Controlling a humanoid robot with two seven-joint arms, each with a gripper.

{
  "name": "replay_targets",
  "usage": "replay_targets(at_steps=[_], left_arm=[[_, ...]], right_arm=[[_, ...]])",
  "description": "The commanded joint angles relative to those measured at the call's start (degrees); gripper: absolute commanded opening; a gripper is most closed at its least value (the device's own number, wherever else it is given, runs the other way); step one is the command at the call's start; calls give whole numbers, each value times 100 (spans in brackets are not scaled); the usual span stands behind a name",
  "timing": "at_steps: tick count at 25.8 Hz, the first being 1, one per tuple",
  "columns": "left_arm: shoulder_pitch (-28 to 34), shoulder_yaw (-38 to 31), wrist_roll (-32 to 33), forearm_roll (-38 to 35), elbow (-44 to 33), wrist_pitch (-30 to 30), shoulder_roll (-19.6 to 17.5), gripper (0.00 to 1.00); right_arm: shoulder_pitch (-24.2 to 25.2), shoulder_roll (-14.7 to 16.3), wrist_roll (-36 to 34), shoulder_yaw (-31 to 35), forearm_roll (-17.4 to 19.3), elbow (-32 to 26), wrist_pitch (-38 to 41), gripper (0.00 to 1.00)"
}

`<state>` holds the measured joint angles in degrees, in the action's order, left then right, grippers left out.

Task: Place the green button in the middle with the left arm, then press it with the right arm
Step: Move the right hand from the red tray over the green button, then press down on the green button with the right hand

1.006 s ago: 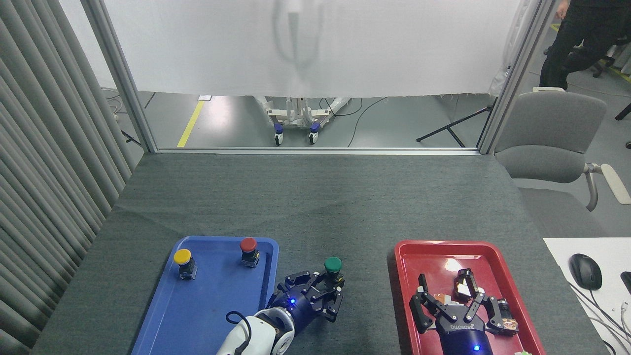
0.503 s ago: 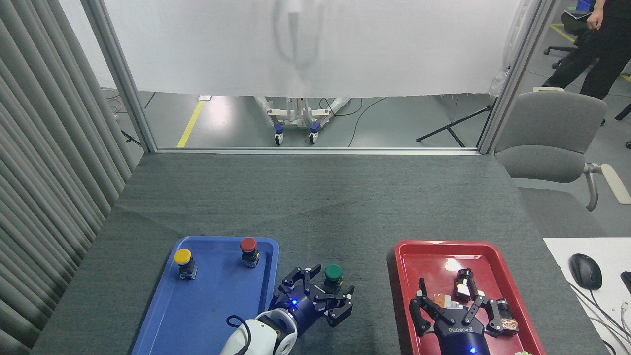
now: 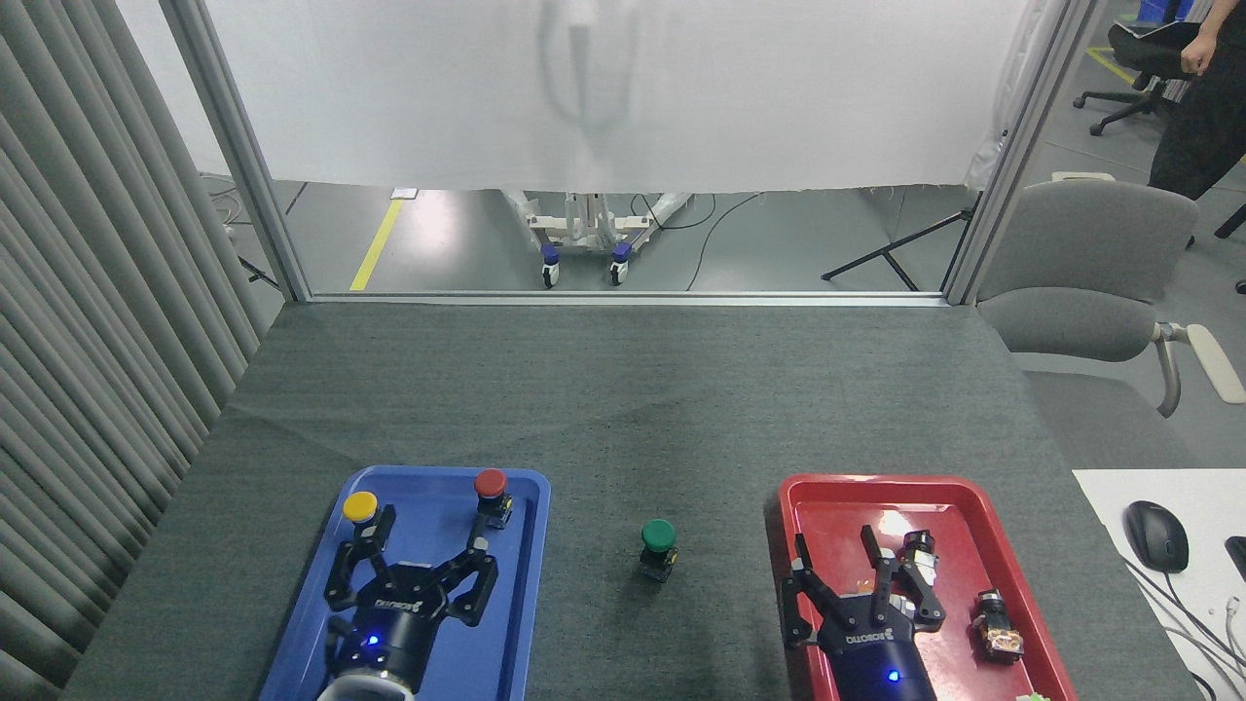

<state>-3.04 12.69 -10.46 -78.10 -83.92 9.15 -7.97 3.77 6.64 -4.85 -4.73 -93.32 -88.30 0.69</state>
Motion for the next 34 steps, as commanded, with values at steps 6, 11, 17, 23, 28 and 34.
replay_targets(at_steps=[6,11,17,23,28,34], left_arm=[[321,-425,-9,14,-221,69,-29,99],[418,-417,-18,-3,-291,104,-3,99],[506,-452,44,-3,-669,139,-11,99],[471,-443,255,-3,-880,131,-3,99],[453,-382,246,-21,-889,78,-3,99],[365,-241,237,-56,-889,60,-3,99]], right_arm=[[-729,-189,441,-723,-11,682,133,0],[-1203,-646,441,-986,42,1535,318,0],[-1353,-857,450,-1153,24,1798,230,0],[-1397,-928,450,-1180,33,2080,-16,0],[-1467,-919,432,-1189,86,2238,-315,0],[-1625,-954,415,-1197,244,2791,-341,0]])
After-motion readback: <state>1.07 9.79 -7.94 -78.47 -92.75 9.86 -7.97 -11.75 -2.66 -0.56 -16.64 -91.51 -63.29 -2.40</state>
